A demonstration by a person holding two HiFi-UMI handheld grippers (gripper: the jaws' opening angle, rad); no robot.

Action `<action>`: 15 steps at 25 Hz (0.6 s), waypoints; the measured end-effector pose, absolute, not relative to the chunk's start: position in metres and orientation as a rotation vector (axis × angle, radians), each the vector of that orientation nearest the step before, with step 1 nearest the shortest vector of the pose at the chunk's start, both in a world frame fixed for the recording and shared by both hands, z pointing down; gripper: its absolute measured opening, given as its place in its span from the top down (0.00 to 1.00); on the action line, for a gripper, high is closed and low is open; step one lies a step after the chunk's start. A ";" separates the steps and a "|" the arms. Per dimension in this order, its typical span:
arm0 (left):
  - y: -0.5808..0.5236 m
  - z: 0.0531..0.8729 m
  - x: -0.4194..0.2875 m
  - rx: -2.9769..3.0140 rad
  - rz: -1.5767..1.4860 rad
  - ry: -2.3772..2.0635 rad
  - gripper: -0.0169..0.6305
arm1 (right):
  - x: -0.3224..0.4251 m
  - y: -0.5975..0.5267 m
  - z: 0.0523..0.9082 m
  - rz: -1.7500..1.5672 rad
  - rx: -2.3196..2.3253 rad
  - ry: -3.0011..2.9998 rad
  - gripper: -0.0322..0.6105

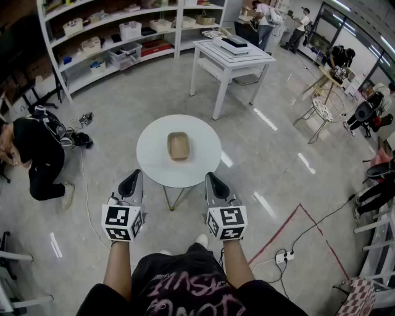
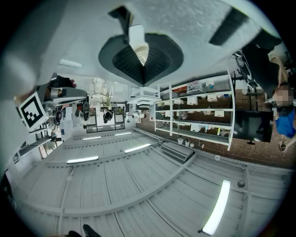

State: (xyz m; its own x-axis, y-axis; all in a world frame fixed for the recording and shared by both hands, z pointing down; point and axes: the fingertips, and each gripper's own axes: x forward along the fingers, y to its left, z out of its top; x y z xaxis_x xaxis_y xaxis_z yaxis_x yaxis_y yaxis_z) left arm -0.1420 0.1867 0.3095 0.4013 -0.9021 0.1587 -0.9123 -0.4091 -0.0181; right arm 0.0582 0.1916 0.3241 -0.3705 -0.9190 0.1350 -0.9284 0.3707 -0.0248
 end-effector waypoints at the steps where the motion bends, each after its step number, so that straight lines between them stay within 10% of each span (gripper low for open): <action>1: 0.185 0.310 -0.143 2.570 0.223 -1.664 0.98 | 0.057 0.190 0.323 0.146 1.704 -2.519 0.94; 15: 0.181 0.314 -0.149 2.560 0.222 -1.652 0.98 | 0.049 0.187 0.327 0.141 1.693 -2.514 0.94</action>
